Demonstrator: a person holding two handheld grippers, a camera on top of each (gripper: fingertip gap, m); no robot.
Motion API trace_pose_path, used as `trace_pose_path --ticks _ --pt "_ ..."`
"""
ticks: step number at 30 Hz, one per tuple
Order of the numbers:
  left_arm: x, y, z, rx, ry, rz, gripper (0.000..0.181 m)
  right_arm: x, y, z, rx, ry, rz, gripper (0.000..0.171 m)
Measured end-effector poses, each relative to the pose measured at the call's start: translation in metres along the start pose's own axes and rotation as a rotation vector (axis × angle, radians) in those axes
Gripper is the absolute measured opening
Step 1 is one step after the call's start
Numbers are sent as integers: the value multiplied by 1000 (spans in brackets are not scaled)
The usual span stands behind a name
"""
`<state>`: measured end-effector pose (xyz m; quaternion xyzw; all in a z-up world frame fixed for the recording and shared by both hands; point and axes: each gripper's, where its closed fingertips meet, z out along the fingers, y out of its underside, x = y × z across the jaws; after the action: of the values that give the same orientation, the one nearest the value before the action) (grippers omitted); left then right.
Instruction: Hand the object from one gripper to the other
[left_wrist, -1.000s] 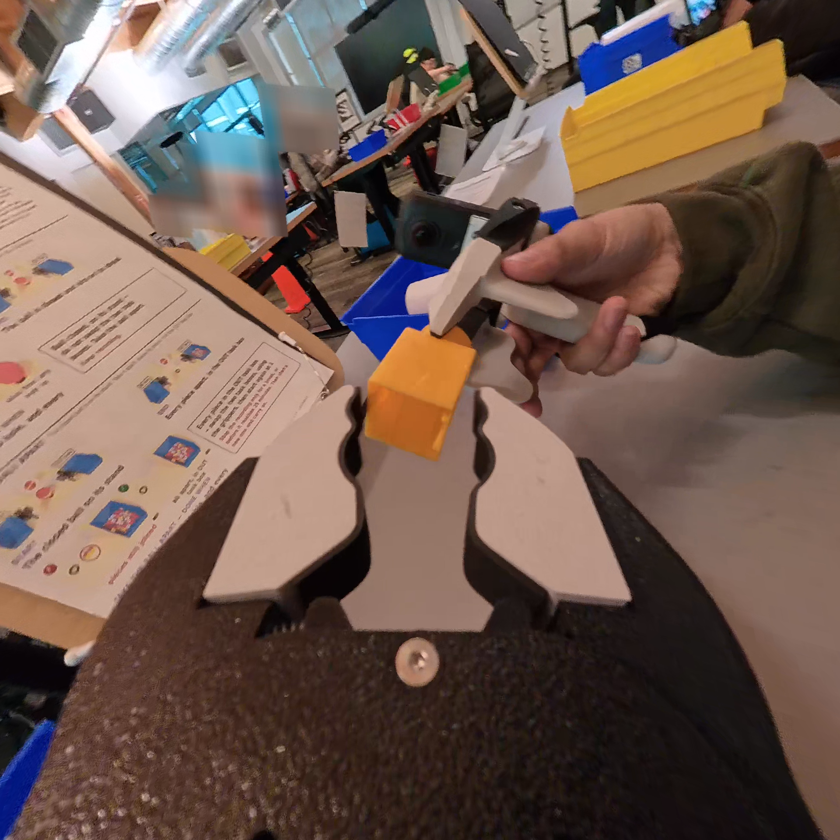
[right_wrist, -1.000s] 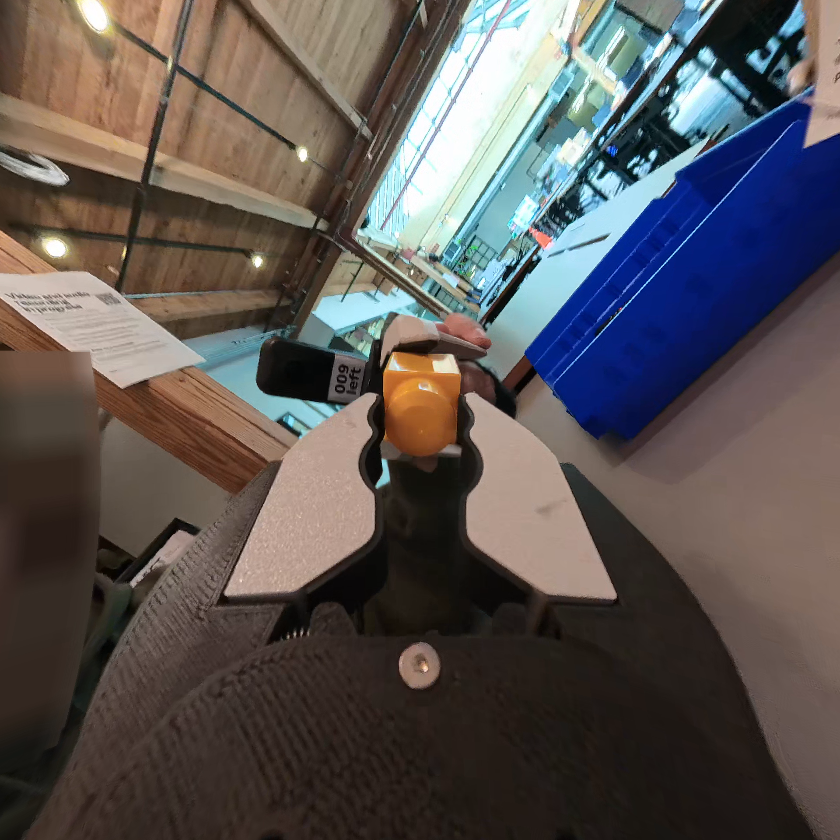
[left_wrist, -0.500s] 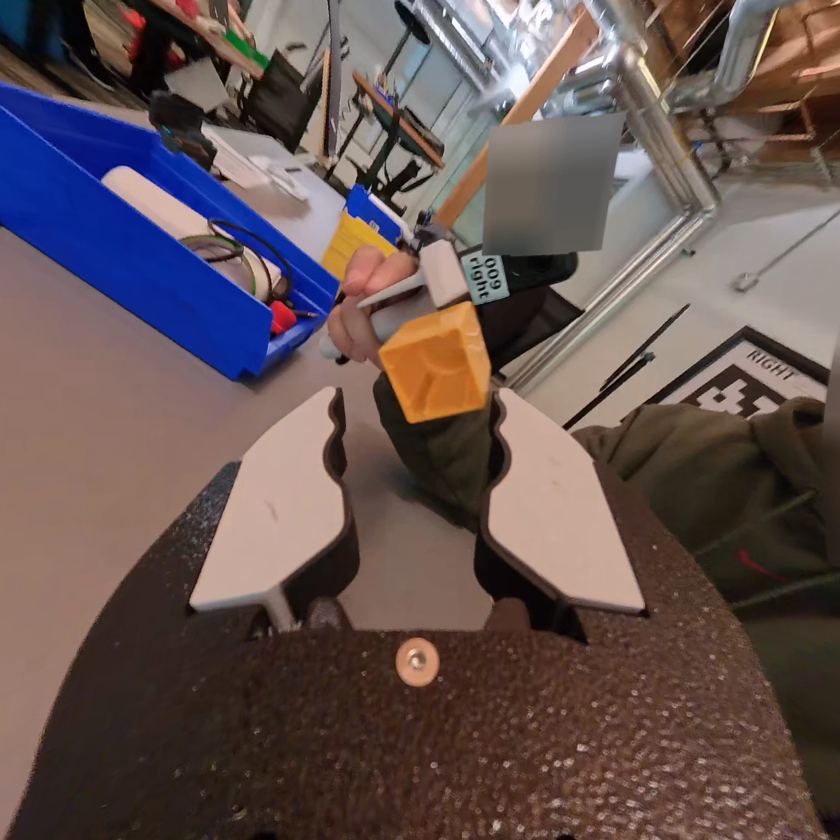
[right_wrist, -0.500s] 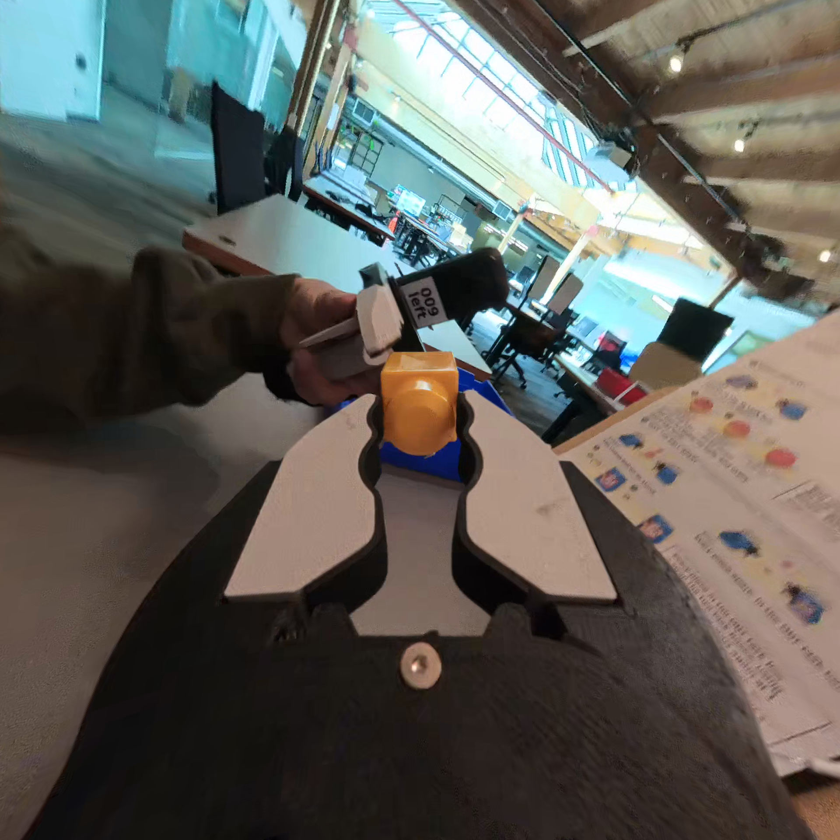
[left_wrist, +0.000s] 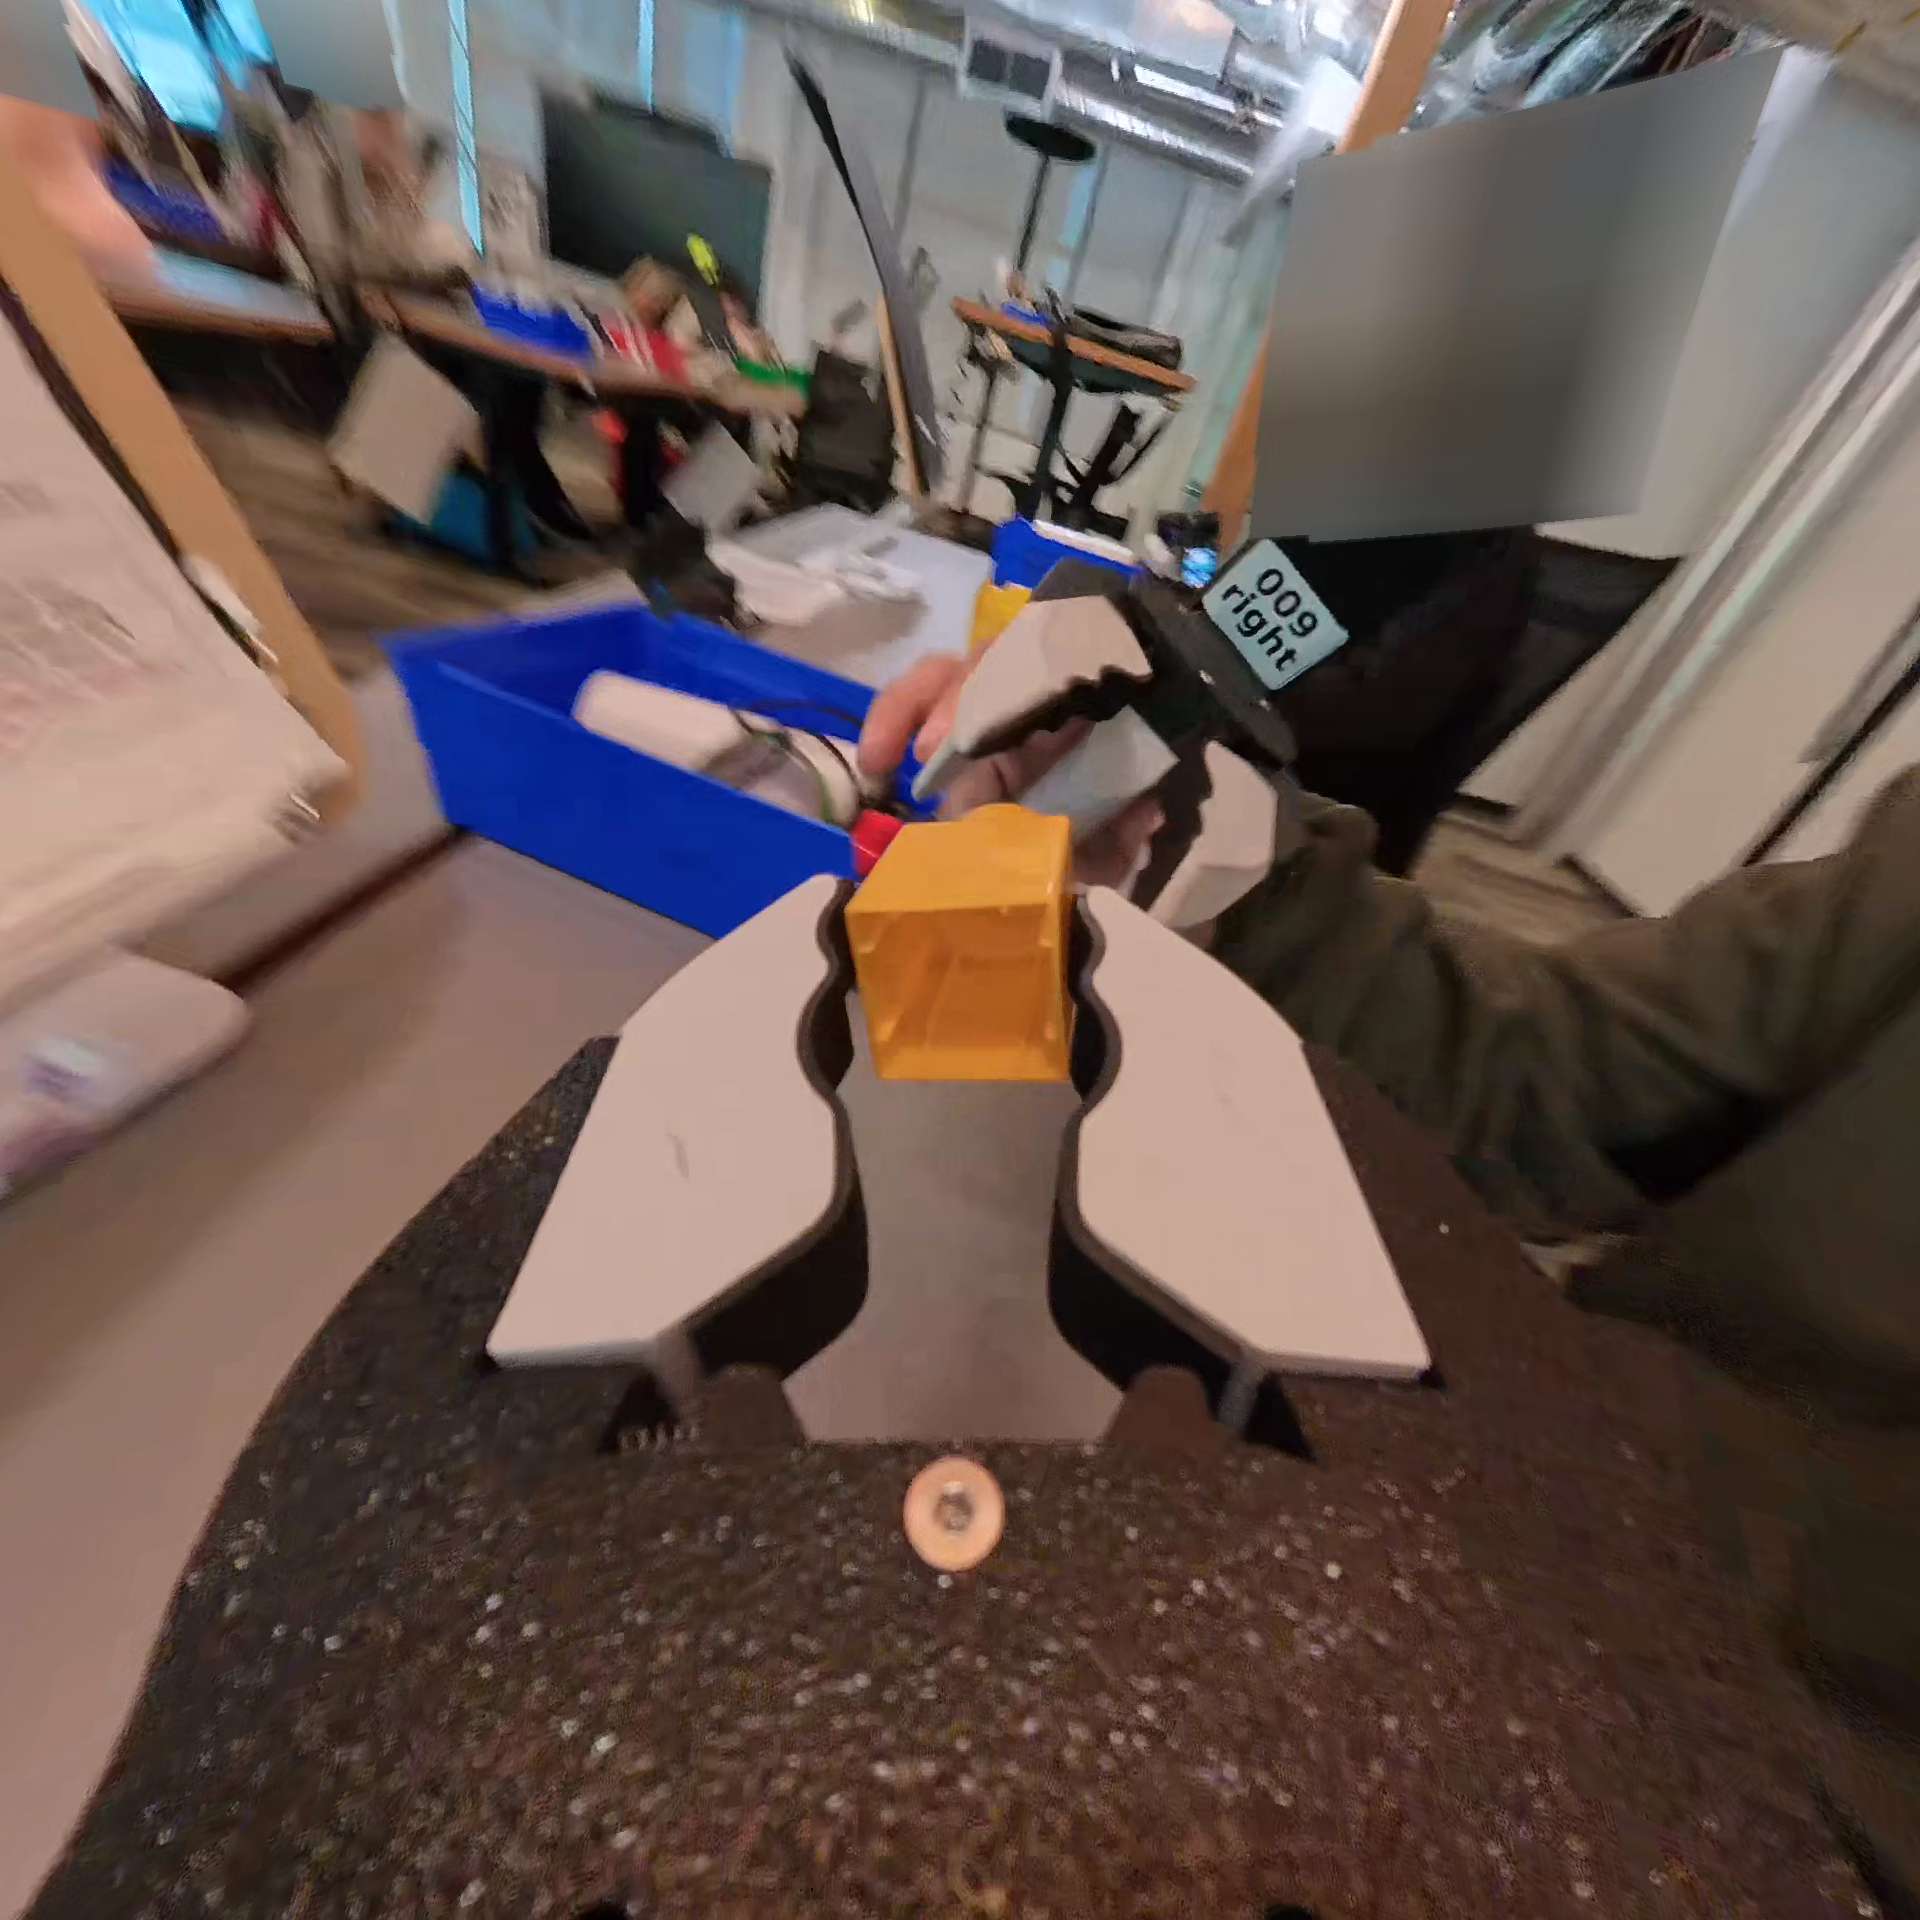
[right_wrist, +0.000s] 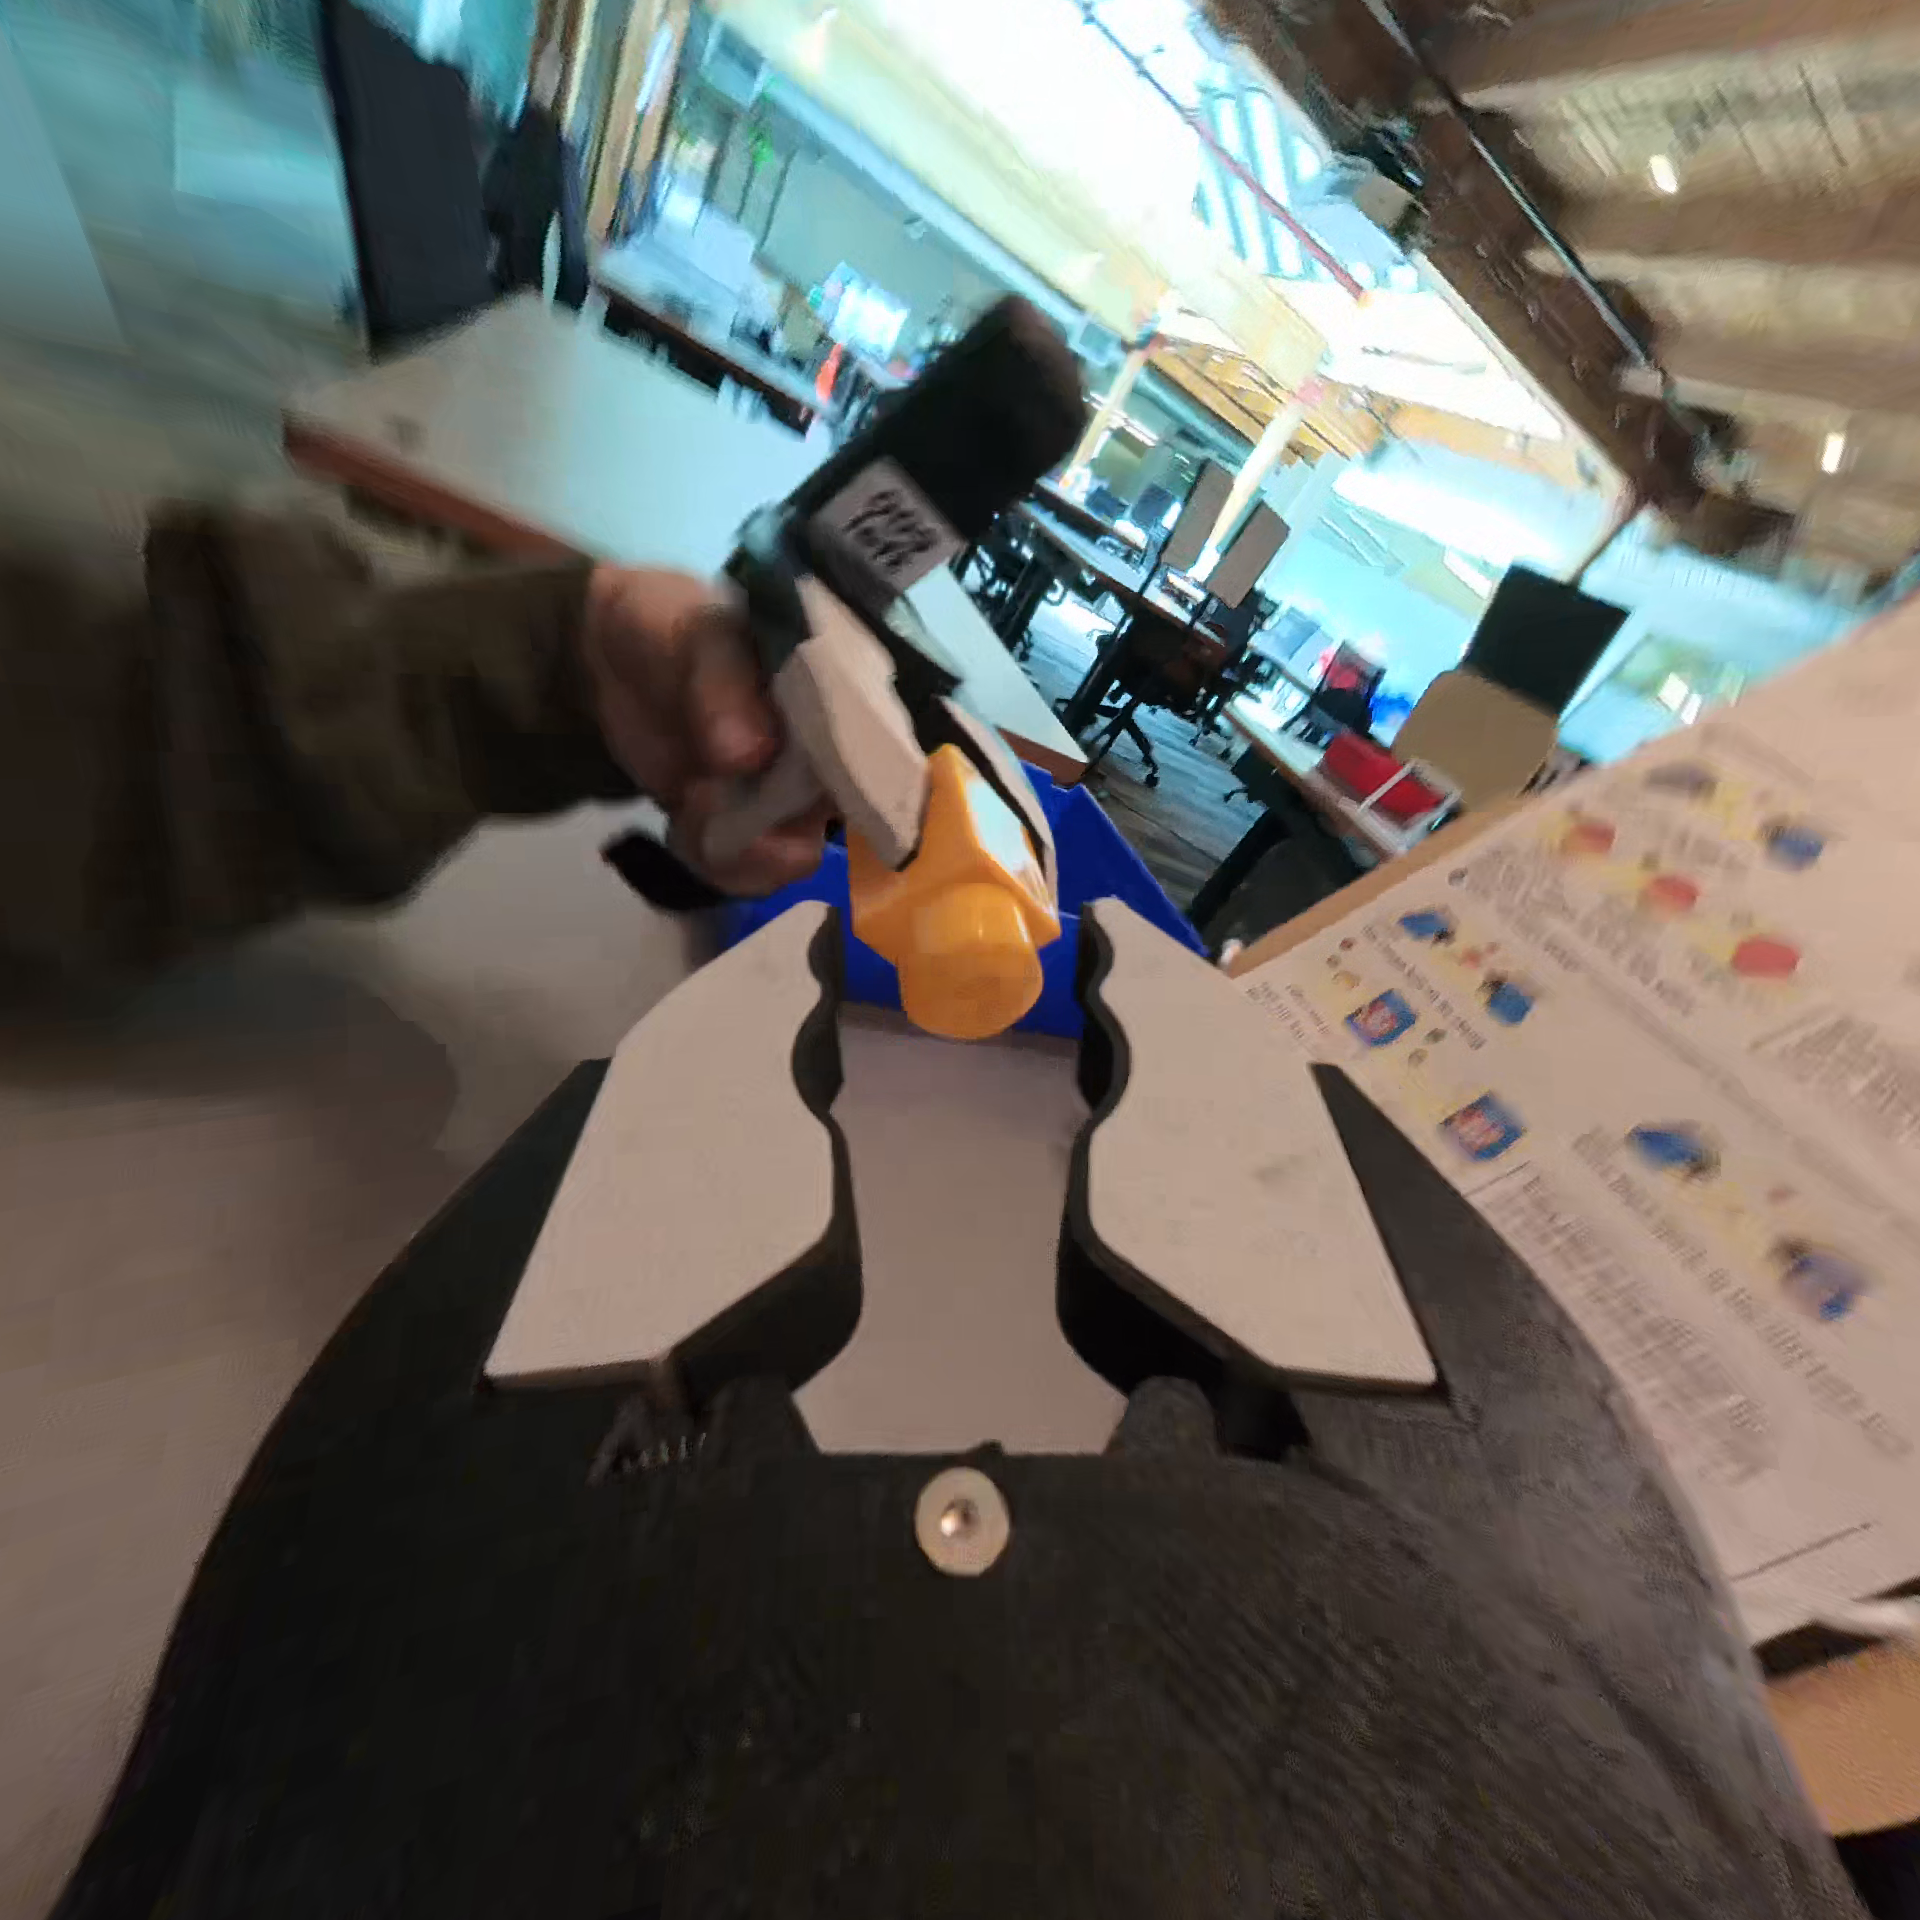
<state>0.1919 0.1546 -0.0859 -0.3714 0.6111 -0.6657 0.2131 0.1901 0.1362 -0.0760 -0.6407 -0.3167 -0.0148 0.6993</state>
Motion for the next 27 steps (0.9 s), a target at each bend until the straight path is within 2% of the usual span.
trace_pose_path --ticks 1,2,5,8,10,12,14,17,20,23,25,27 --pt "-3 -7 -4 36 -43 86 38 6 -2 0 25 1 161 55" --pt "-4 -12 -7 62 -77 163 38 7 -2 1 42 -30 354 67" --pt "4 -28 -11 129 -119 366 38 3 6 9 61 -191 957 86" --pt "15 -27 -8 112 -123 600 38 8 -11 7 279 -357 1271 47" --pt "17 -26 -5 91 -156 718 38 10 -10 8 308 -384 1359 41" --pt "21 -26 -2 82 -155 779 38 4 -10 8 279 -412 1343 46" --pt "20 -21 1 48 -161 809 38 1 -16 7 287 -432 1324 34" --pt "19 -19 3 26 -172 834 36 4 -14 6 287 -405 1293 32" --pt "16 -15 4 -18 -190 801 38 4 -12 5 250 -379 1171 32" --pt "8 -13 5 -44 -232 713 44 9 -5 5 173 -251 987 31" --pt "-1 -18 4 -47 -305 687 52 21 11 2 50 -90 891 31" --pt "-10 -19 2 -79 -390 745 57 38 29 -5 -66 100 822 31"
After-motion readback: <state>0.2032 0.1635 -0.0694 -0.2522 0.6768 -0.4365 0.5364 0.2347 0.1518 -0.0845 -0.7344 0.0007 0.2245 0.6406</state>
